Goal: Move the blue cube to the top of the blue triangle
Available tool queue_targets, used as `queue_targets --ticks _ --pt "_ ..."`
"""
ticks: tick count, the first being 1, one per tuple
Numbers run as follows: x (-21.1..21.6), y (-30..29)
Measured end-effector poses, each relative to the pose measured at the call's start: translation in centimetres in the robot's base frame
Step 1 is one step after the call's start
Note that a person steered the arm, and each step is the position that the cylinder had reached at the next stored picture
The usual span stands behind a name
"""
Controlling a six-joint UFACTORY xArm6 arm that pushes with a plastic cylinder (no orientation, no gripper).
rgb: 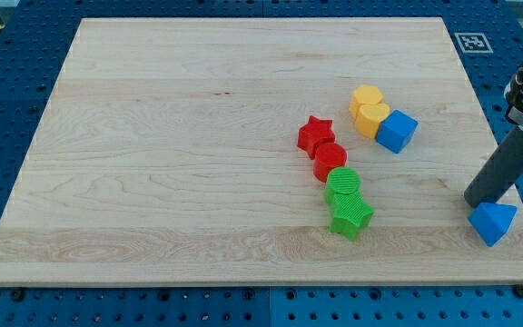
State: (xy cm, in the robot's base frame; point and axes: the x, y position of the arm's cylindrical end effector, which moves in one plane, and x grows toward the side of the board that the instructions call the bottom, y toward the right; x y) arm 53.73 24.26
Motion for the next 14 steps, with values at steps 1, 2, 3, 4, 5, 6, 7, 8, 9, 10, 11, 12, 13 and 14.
queue_targets --ticks 1,2,3,4,5,6,7,8,9,10,11,12,13,14 --pt "0.3 0.0" --pt "1.8 0.0" --pt "1.9 -1.5" --pt "0.1 -5.1" --pt "-2.7 -7.1" --pt "-4.2 -7.7" --pt "-7.2 -10.3" --pt "-8.4 -11.7" --pt "-11.0 -12.3" --pt "-11.1 -11.3" --pt "-11.1 -9.7" --pt "-11.1 -8.0" --pt "-10.8 -7.1" --pt "-10.1 -6.9"
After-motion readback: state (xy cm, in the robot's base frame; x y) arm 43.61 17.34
